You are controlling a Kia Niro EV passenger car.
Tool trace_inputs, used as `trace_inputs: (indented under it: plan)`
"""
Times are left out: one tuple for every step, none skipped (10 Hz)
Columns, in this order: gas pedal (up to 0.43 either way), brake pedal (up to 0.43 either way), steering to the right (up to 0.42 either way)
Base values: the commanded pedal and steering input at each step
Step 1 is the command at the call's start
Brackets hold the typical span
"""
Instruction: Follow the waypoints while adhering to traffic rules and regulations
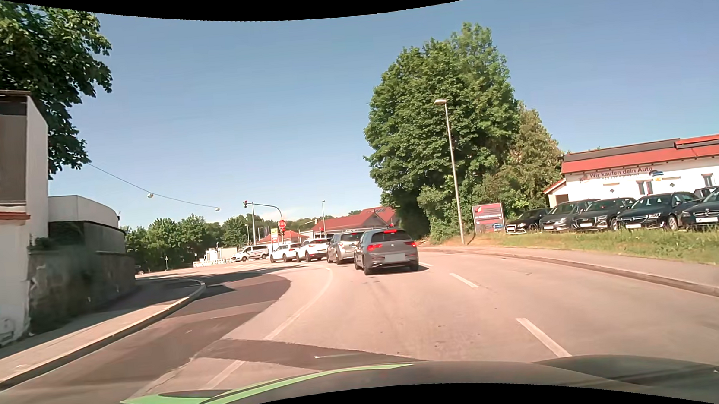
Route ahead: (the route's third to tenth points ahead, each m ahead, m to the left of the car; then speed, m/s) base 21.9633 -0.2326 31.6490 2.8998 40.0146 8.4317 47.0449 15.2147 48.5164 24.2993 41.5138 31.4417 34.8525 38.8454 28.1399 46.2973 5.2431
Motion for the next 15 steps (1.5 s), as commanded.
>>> trace_inputs:
  plan:
    - [0.000, 0.177, 0.064]
    - [0.000, 0.189, 0.059]
    - [0.000, 0.195, 0.056]
    - [0.000, 0.201, 0.051]
    - [0.000, 0.201, 0.045]
    - [0.000, 0.207, 0.041]
    - [0.000, 0.220, 0.039]
    - [0.000, 0.232, 0.039]
    - [0.000, 0.232, 0.037]
    - [0.000, 0.244, 0.032]
    - [0.000, 0.250, 0.025]
    - [0.000, 0.244, 0.020]
    - [0.000, 0.244, 0.015]
    - [0.000, 0.238, 0.009]
    - [0.000, 0.226, 0.005]
